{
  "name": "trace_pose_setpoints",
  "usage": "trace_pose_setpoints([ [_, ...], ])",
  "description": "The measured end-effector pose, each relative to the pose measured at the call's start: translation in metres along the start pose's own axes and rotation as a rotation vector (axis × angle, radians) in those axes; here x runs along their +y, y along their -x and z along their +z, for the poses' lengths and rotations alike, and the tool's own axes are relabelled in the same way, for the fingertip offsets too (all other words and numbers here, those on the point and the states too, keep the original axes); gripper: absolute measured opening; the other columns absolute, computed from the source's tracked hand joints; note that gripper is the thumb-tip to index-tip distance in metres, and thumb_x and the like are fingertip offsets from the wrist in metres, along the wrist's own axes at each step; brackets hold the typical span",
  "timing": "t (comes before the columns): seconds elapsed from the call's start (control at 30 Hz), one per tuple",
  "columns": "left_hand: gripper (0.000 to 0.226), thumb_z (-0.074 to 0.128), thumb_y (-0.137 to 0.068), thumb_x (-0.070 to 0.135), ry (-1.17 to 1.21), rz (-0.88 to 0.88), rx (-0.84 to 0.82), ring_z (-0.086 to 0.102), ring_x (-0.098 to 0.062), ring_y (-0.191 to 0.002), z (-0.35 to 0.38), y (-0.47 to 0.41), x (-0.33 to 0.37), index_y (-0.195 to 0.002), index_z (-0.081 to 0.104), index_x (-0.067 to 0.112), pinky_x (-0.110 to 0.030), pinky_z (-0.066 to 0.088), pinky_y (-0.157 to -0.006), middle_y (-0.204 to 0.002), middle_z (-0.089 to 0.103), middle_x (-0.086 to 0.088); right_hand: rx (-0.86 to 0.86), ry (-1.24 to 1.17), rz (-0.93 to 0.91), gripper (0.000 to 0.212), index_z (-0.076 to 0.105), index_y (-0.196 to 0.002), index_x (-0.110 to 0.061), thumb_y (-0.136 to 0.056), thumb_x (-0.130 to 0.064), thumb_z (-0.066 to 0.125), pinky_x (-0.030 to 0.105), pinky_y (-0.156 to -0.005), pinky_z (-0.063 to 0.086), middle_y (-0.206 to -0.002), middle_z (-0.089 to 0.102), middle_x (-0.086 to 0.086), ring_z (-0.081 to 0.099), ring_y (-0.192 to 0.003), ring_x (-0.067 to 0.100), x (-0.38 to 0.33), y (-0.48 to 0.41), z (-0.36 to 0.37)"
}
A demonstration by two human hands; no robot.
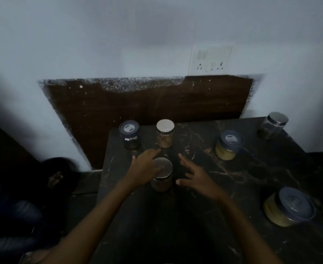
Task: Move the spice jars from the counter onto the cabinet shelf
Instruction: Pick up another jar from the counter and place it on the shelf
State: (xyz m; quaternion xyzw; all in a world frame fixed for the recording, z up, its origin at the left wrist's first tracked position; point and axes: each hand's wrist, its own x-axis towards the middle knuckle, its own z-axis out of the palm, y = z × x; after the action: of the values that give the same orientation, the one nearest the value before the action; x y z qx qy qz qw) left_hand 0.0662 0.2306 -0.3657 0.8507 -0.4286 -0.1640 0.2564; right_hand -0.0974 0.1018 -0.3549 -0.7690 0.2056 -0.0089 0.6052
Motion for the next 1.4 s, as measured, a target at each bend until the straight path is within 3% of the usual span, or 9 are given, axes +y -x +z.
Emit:
trace_pose_setpoints([
  [0.07,0.095,0.076,-0.071,0.035,0.044,-0.099,-0.162,0.022,-0.026,-0.140,0.022,0.003,-0.019,-0.147,0.021,0.021,-0.048,0.024,-0.113,-0.153,0.023,-0.009,-0.003,-0.020,0.064,0.088,0.018,-0.147,-0.020,-0.078,0.001,0.068,0.027,-0.106,0.031,-0.153,0.024,-0.001,0.022,-0.140,0.012,0.013,-0.006,0.011],
  [0.17,0.116,0.086,-0.056,0.033,0.179,-0.099,-0.136,0.021,-0.028,-0.141,0.043,0.010,-0.029,-0.147,0.016,0.015,-0.037,0.023,-0.114,-0.152,0.023,-0.012,-0.021,-0.008,0.103,0.093,0.012,-0.148,-0.016,-0.076,0.009,0.067,0.009,-0.088,0.037,-0.154,0.022,0.005,0.024,-0.137,0.010,0.028,-0.014,0.022],
  [0.4,0.084,0.080,-0.067,0.006,0.461,-0.096,0.050,0.040,-0.021,-0.129,0.056,0.011,-0.028,-0.138,0.037,0.016,-0.031,0.034,-0.106,-0.135,0.042,0.004,-0.013,-0.037,0.095,0.098,0.009,-0.148,-0.027,-0.077,0.015,0.061,0.008,-0.070,0.048,-0.154,0.019,-0.001,0.033,-0.130,0.014,0.044,-0.016,0.026],
  [0.5,0.073,0.079,-0.071,0.012,0.518,-0.104,0.036,0.043,-0.017,-0.125,0.051,0.011,-0.025,-0.134,0.043,0.019,-0.038,0.040,-0.104,-0.136,0.045,0.004,0.011,-0.018,0.101,0.098,0.012,-0.146,-0.037,-0.077,0.010,0.064,0.017,-0.078,0.050,-0.156,0.015,0.001,0.034,-0.135,0.025,0.050,-0.015,0.021],
  [0.7,0.052,0.062,-0.087,0.031,0.553,-0.094,-0.066,0.047,-0.007,-0.109,0.028,0.013,-0.002,-0.134,0.042,0.025,-0.014,0.040,-0.081,-0.122,0.046,0.009,-0.088,0.019,0.005,0.107,0.011,-0.126,-0.071,-0.065,-0.016,0.080,0.043,-0.106,0.040,-0.155,0.017,0.000,0.032,-0.137,0.019,0.036,0.002,0.005],
  [0.9,0.043,0.053,-0.090,0.038,0.486,-0.096,-0.185,0.053,-0.011,-0.105,0.020,0.015,0.016,-0.130,0.047,0.024,-0.018,0.043,-0.077,-0.120,0.052,0.003,-0.221,0.292,-0.073,0.133,-0.021,-0.126,-0.066,-0.060,-0.020,0.085,0.038,-0.114,0.017,-0.152,-0.023,-0.015,-0.004,-0.144,0.015,0.020,0.012,-0.004],
  [1.07,0.039,0.048,-0.093,0.040,0.478,-0.145,-0.215,0.056,-0.006,-0.093,0.019,0.019,0.028,-0.126,0.049,0.019,-0.016,0.042,-0.069,-0.120,0.057,-0.004,-0.234,0.312,-0.077,0.132,-0.019,-0.129,-0.060,-0.059,-0.023,0.086,0.041,-0.116,0.017,-0.153,-0.018,-0.017,-0.002,-0.143,0.013,0.020,0.020,-0.005],
  [1.23,0.046,0.040,-0.097,0.033,0.684,-0.198,-0.280,0.048,-0.009,-0.110,0.007,0.034,0.030,-0.141,0.031,0.023,-0.014,0.040,-0.072,-0.144,0.038,-0.007,-0.207,0.263,-0.050,0.128,-0.007,-0.137,-0.056,-0.051,-0.031,0.085,0.046,-0.114,0.026,-0.152,-0.002,-0.017,0.013,-0.141,0.016,0.022,0.024,-0.015],
  [1.4,0.117,0.078,-0.062,0.039,0.497,0.011,-0.398,0.004,-0.017,-0.144,0.013,0.051,0.023,-0.137,-0.011,0.047,-0.029,0.024,-0.109,-0.156,-0.014,0.006,-0.203,0.222,-0.008,0.129,-0.003,-0.139,-0.053,-0.047,-0.035,0.085,0.045,-0.112,0.029,-0.151,0.004,-0.015,0.020,-0.138,0.014,0.024,0.027,-0.022],
])
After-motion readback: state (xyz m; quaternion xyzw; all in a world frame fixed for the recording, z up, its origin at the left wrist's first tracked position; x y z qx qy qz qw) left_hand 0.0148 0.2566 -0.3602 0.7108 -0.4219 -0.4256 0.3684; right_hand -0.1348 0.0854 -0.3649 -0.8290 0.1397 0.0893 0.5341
